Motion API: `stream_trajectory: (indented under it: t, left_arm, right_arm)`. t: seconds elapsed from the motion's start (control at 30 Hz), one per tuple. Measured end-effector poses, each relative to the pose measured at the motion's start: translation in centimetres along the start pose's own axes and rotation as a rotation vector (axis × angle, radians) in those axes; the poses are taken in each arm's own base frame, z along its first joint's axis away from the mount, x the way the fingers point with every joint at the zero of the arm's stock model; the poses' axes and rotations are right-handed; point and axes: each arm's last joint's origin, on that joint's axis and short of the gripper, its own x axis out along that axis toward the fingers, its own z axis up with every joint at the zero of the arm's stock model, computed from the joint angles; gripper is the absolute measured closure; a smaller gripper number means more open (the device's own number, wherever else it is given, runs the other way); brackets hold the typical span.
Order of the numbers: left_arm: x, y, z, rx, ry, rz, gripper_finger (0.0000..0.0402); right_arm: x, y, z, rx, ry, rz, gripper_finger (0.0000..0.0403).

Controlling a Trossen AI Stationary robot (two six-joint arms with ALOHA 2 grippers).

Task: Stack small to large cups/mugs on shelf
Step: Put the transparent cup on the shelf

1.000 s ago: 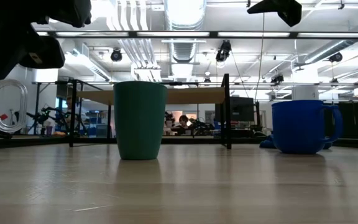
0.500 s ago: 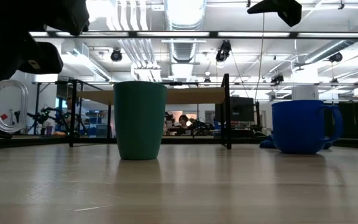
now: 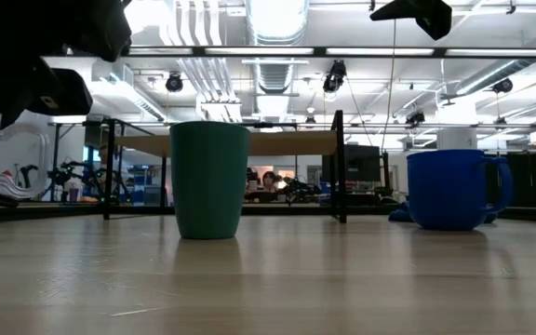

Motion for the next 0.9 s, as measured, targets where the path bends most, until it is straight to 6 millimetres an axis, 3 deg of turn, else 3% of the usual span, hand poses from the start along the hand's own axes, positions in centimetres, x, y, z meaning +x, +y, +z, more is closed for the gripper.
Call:
stream_trajectory:
  t: [0.2,0.47,0.63,0.9]
  left_arm:
    - [0.5,0.4,-0.3,-0.005,0.014,0.014,0.0396]
    - [0.0,0.4,-0.2,-0.011,0.014,0.016,0.0401]
    - [-1.9,0.6,0.0,-0.04,0.036,0.042,0.0401]
    - [-6.9,2.6,0.5,-0.071,0.021,0.21,0.0401]
  right_arm:
    - [0.0,0.0,0.0,0.0,0.0,0.0,0.0211]
    - [0.0,0.0,0.0,0.0,-0.001,0.0,0.0211]
    - [0.0,0.0,0.0,0.001,-0.004,-0.001,0.0211]
    - [0.0,0.0,0.1,0.003,-0.014,-0.006,0.0211]
